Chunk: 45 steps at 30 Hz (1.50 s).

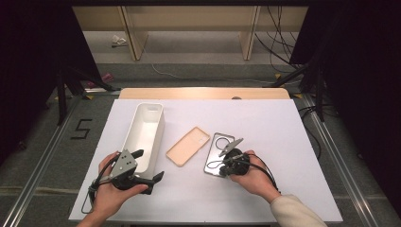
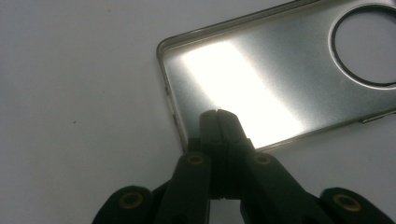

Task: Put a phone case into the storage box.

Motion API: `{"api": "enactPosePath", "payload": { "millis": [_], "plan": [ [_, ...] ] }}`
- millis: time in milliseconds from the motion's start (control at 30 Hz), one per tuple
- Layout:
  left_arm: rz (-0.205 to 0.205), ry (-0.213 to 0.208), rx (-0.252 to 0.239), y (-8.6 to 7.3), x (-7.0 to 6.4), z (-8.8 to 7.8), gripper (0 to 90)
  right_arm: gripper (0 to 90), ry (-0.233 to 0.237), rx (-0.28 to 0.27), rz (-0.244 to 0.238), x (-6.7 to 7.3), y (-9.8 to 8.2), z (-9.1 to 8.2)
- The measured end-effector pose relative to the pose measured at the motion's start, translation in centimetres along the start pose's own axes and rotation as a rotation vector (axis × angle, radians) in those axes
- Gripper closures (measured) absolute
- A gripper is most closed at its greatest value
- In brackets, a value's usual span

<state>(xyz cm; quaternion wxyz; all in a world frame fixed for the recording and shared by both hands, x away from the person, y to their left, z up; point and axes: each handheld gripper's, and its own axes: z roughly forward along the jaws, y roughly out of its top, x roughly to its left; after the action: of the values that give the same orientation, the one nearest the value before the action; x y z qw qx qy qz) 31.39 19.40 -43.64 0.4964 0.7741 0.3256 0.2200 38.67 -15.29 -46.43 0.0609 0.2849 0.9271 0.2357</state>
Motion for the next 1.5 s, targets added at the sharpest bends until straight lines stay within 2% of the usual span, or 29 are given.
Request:
{"api": "enactPosePath", "payload": {
  "millis": [533,900,933,967,1000,1033,1067,1100,1133,1200,1233,1267,1300,1333,1400,1433,1467,1500],
  "plan": [
    [-0.002,-0.002,-0.003,0.0,0.0,0.0,0.0,90.0,-0.022,0.043,0.021,-0.6,-0.4,-0.5],
    [-0.001,-0.003,-0.004,0.0,0.0,0.0,0.0,90.0,-0.019,0.04,0.014,-0.8,-0.5,-0.6],
    [-0.001,-0.003,-0.004,0.0,0.0,0.0,0.0,82.6,-0.029,0.021,-0.016,-0.6,-0.3,-0.9],
    [-0.001,-0.003,-0.004,0.0,0.0,0.0,0.0,82.6,-0.029,0.021,-0.016,-0.6,-0.3,-0.9],
    [-0.001,-0.003,-0.004,0.0,0.0,0.0,0.0,78.1,-0.047,0.007,-0.048,-0.5,-0.1,-1.1],
    [-0.002,-0.004,-0.004,0.0,0.0,0.0,0.0,72.2,-0.049,0.007,-0.095,-0.4,0.1,-1.3],
    [-0.002,-0.004,-0.003,0.0,0.0,0.0,0.0,62.8,-0.06,0.014,-0.186,-0.1,0.4,-1.6],
    [-0.001,-0.006,-0.003,0.0,0.0,0.0,0.0,57.4,-0.079,0.014,-0.224,0.2,0.5,-1.7],
    [0.001,-0.007,-0.002,0.0,0.0,0.0,0.0,57.4,-0.079,0.014,-0.224,0.2,0.5,-1.7],
    [0.002,-0.009,-0.001,0.0,-0.1,0.0,0.0,52.0,-0.096,0.049,-0.289,0.6,0.9,-1.7],
    [0.002,-0.008,-0.001,0.0,-0.1,0.0,0.0,45.8,-0.095,0.078,-0.326,0.9,1.1,-1.6],
    [0.002,-0.008,-0.002,0.0,-0.1,0.0,0.0,45.8,-0.095,0.078,-0.326,0.9,1.1,-1.6],
    [0.0,-0.009,0.0,0.0,-0.1,0.0,0.0,42.9,-0.104,0.107,-0.367,1.3,1.3,-1.4],
    [0.0,-0.009,0.0,0.0,-0.1,0.0,0.0,42.9,-0.104,0.107,-0.367,1.3,1.3,-1.4],
    [-0.004,-0.011,-0.001,0.0,-0.1,0.1,0.0,42.3,-0.123,0.154,-0.409,1.7,1.5,-1.1],
    [-0.004,-0.011,-0.001,0.0,-0.1,0.1,0.0,42.3,-0.123,0.154,-0.409,1.7,1.5,-1.1],
    [0.002,-0.012,-0.001,0.0,-0.1,0.1,0.0,42.2,-0.123,0.18,-0.439,1.8,1.7,-0.9],
    [0.001,-0.011,-0.001,0.0,-0.1,0.1,0.0,42.3,-0.125,0.185,-0.452,1.9,1.8,-0.7]
  ]
}}
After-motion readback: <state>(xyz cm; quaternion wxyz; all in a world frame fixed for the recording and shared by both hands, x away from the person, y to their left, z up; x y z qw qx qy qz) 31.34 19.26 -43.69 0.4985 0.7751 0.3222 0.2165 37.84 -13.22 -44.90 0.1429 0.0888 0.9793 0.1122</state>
